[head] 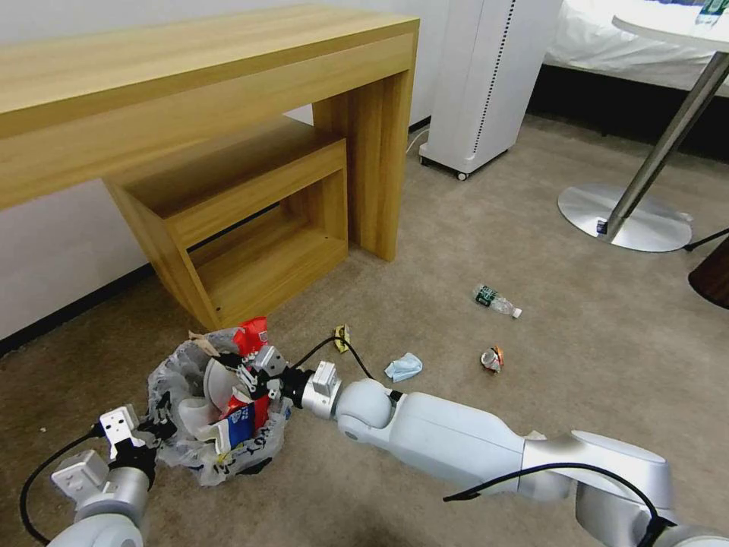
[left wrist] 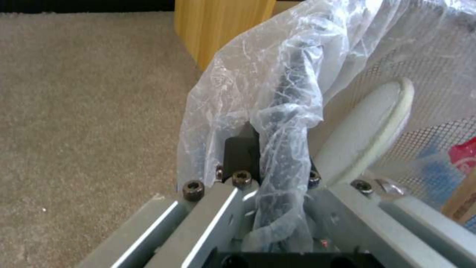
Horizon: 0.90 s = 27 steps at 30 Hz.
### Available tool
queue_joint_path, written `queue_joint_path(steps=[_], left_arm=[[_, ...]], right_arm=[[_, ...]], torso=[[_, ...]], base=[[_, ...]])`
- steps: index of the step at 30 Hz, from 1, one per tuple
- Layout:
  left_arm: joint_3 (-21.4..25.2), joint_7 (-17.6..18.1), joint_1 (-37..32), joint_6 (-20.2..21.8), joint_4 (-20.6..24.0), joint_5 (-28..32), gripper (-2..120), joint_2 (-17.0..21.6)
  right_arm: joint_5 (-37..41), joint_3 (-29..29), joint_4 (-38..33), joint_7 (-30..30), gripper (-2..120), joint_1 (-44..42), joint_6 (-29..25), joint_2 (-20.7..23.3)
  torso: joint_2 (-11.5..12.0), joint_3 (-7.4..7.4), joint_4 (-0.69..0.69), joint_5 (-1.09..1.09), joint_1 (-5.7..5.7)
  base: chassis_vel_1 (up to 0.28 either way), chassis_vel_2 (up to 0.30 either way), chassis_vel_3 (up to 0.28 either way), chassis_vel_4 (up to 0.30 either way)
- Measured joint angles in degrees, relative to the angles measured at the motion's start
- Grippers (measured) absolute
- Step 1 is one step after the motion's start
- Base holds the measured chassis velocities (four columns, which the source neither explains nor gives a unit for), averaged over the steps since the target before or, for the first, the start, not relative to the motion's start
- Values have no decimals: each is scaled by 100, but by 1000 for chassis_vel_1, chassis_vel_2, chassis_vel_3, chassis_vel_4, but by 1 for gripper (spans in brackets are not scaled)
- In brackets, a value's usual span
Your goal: Pick up the trash bin and place the garbage on the floor into it.
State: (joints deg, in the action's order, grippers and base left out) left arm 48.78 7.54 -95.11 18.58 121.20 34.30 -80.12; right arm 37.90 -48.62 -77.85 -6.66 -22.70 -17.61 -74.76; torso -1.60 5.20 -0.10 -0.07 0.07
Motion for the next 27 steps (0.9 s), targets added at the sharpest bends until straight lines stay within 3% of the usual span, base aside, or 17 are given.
queue_joint_path(steps=[8,14,16,18,19,26,27], left_arm=[[-4,-4,-10,-9,3,-21,1,-21],[-13,-8,-9,-15,23,-42,1,-35],[-13,-8,-10,-15,24,-42,1,-34],[-10,-8,-18,-16,29,-43,1,-32],[-10,-8,-18,-16,29,-43,1,-32],[-5,-10,-24,-16,34,-55,1,-51],[-5,-10,-24,-16,34,-55,1,-51]], right_arm=[[-94,22,-88,69,5,-124,23,94],[-54,106,-258,65,32,-179,43,208],[-53,110,-264,64,32,-181,43,211],[-10,146,-353,64,45,-199,48,240],[-10,146,-353,64,45,-199,48,240],[579,523,-861,211,77,-210,172,139],[579,523,-861,211,77,-210,172,139]], torso=[[0,0,0,0,0],[0,0,0,0,0],[0,0,0,0,0],[0,0,0,0,0],[0,0,0,0,0],[0,0,0,-1,0],[0,0,0,-1,0]], base=[[0,0,0,0],[0,0,0,0],[0,0,0,0],[0,0,0,0],[0,0,0,0],[0,0,0,0],[0,0,0,0]])
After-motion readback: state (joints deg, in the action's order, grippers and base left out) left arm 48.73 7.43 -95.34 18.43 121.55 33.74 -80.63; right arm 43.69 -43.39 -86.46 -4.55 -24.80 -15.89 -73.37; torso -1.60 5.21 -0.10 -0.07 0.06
